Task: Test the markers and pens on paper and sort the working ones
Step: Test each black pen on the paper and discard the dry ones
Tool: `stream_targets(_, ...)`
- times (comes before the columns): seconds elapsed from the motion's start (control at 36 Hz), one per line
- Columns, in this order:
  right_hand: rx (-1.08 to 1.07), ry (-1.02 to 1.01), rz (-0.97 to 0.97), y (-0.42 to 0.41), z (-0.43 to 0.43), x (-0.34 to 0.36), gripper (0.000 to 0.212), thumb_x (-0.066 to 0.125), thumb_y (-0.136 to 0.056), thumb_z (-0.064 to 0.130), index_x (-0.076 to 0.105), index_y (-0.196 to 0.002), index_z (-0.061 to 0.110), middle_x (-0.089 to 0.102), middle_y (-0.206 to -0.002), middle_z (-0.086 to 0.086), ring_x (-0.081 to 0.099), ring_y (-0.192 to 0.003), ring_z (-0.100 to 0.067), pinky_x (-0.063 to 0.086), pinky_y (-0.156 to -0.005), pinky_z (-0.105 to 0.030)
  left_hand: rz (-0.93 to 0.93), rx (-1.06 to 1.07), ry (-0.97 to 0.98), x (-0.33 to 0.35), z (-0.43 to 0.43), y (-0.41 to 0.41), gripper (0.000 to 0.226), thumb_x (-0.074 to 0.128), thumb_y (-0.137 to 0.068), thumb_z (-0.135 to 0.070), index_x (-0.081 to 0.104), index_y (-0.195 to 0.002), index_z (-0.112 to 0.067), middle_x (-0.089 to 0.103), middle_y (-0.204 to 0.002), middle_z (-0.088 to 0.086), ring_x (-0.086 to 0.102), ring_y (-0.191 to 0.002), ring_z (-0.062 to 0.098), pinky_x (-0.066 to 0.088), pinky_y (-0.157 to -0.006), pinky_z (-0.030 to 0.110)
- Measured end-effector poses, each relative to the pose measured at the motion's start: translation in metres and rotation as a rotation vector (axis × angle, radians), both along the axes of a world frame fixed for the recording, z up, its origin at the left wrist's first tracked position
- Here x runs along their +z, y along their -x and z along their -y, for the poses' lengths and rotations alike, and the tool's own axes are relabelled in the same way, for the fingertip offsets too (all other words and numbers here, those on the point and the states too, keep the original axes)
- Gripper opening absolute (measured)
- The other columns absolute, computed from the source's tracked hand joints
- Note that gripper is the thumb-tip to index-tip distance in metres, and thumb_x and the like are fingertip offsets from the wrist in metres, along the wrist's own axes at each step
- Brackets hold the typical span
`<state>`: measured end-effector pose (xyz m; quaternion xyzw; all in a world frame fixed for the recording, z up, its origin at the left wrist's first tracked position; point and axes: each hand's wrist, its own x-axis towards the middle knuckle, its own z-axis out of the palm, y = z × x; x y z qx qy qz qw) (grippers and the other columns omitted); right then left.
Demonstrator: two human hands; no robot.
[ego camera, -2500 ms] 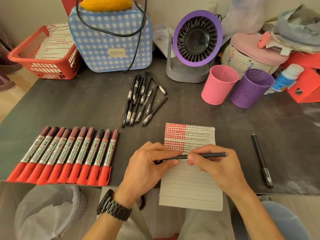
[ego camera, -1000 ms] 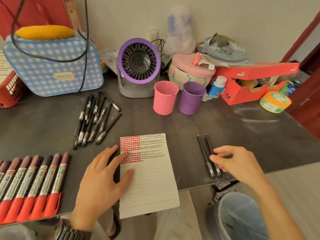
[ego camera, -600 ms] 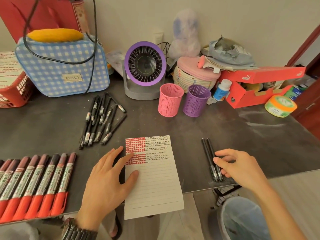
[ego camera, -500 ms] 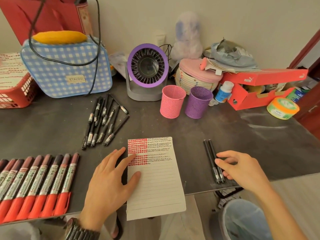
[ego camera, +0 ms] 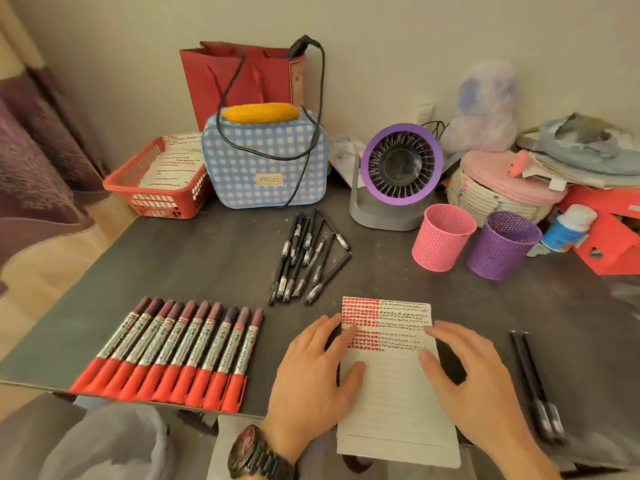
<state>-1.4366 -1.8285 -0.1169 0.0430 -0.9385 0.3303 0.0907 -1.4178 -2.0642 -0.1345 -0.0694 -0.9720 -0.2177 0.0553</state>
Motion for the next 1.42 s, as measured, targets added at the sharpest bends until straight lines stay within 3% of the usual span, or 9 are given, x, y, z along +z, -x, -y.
stream_targets(0.08, 0.043, -0.060, 0.014, 0.004, 0.015, -0.009, 0.043, 0.079, -0.086, 0.025, 0.069, -0.127, 0.025, 0.056, -0.140, 0.012, 0.043, -0.136, -0.012, 0.037, -0.113, -0.038, -0.006, 0.005, -0.031, -0.002, -0.001, 0.000, 0.061, 0.035, -0.095, -0.060, 0.041, -0.152, -0.037, 0.029, -0.161, -0.016, 0.019, -0.152, 0.010, 0.003, -0.117, 0.021)
stream_targets(0.19, 0.069, -0.217, -0.026, 0.006, 0.020, -0.020, 0.043, 0.079, -0.086, 0.031, 0.071, -0.127, 0.019, 0.061, -0.142, -0.001, 0.053, -0.134, -0.026, 0.042, -0.111, -0.053, -0.030, 0.013, -0.042, -0.004, -0.003, 0.000, 0.058, 0.040, -0.096, -0.058, 0.045, -0.150, -0.036, 0.034, -0.160, -0.014, 0.025, -0.150, 0.011, 0.012, -0.118, 0.025)
stream_targets(0.39, 0.083, -0.249, -0.053, 0.004, 0.016, -0.020, 0.049, 0.056, -0.092, 0.048, 0.069, -0.130, 0.020, 0.059, -0.143, 0.000, 0.052, -0.136, -0.025, 0.041, -0.112, -0.053, -0.004, -0.025, -0.079, -0.002, -0.002, 0.005, 0.057, 0.038, -0.095, -0.059, 0.045, -0.147, -0.038, 0.033, -0.159, -0.016, 0.024, -0.148, 0.008, 0.020, -0.121, 0.030)
stream_targets(0.5, 0.082, -0.247, 0.020, 0.004, 0.015, -0.020, 0.047, 0.068, -0.092, 0.041, 0.064, -0.136, 0.025, 0.053, -0.149, 0.006, 0.043, -0.142, -0.019, 0.032, -0.119, -0.049, -0.038, -0.024, -0.129, 0.023, 0.018, 0.027, 0.048, 0.043, -0.093, -0.058, 0.052, -0.137, -0.040, 0.043, -0.147, -0.018, 0.040, -0.134, 0.004, 0.041, -0.104, 0.027)
stream_targets(0.58, 0.088, -0.236, 0.038, 0.004, 0.015, -0.017, 0.050, 0.058, -0.092, 0.049, 0.062, -0.138, 0.029, 0.049, -0.151, 0.011, 0.038, -0.144, -0.014, 0.029, -0.121, -0.046, -0.155, 0.124, -0.071, 0.045, 0.041, 0.063, 0.038, 0.054, -0.095, -0.045, 0.059, -0.131, -0.035, 0.053, -0.138, -0.014, 0.050, -0.124, 0.011, 0.047, -0.094, 0.030)
stream_targets(0.81, 0.049, -0.224, 0.041, 0.003, 0.019, -0.014, 0.048, 0.072, -0.087, 0.042, 0.067, -0.132, 0.028, 0.055, -0.148, 0.007, 0.046, -0.141, -0.019, 0.036, -0.117, -0.049, 0.186, 0.394, 0.079, 0.064, 0.087, 0.148, 0.053, 0.042, -0.100, -0.052, 0.048, -0.145, -0.023, 0.050, -0.143, 0.003, 0.052, -0.127, 0.028, 0.048, -0.095, 0.046)
stream_targets(0.94, 0.048, -0.225, 0.047, 0.003, 0.020, -0.013, 0.047, 0.073, -0.088, 0.041, 0.066, -0.133, 0.029, 0.053, -0.149, 0.009, 0.044, -0.142, -0.017, 0.034, -0.118, -0.047, 0.206, 0.388, 0.181, 0.052, 0.096, 0.162, 0.047, 0.038, -0.098, -0.057, 0.070, -0.106, -0.024, 0.062, -0.113, 0.003, 0.060, -0.103, 0.028, 0.044, -0.073, 0.037)
stream_targets(1.17, 0.054, -0.232, 0.058, 0.004, 0.020, -0.010, 0.047, 0.070, -0.089, 0.044, 0.064, -0.135, 0.033, 0.050, -0.151, 0.012, 0.041, -0.144, -0.014, 0.031, -0.120, -0.044, 0.168, 0.497, 0.173, 0.054, 0.094, 0.166, 0.031, 0.048, -0.098, -0.043, 0.070, -0.104, -0.022, 0.070, -0.101, 0.004, 0.054, -0.077, 0.027, 0.043, -0.069, 0.034)
stream_targets(1.42, 0.071, -0.210, 0.038, 0.005, 0.016, -0.014, 0.048, 0.069, -0.090, 0.046, 0.062, -0.136, 0.034, 0.048, -0.152, 0.013, 0.038, -0.146, -0.012, 0.027, -0.121, -0.040, 0.150, 0.540, -0.072, 0.065, 0.107, 0.154, 0.028, 0.050, -0.100, -0.040, 0.070, -0.109, -0.023, 0.071, -0.102, 0.006, 0.066, -0.093, 0.032, 0.056, -0.082, 0.040)
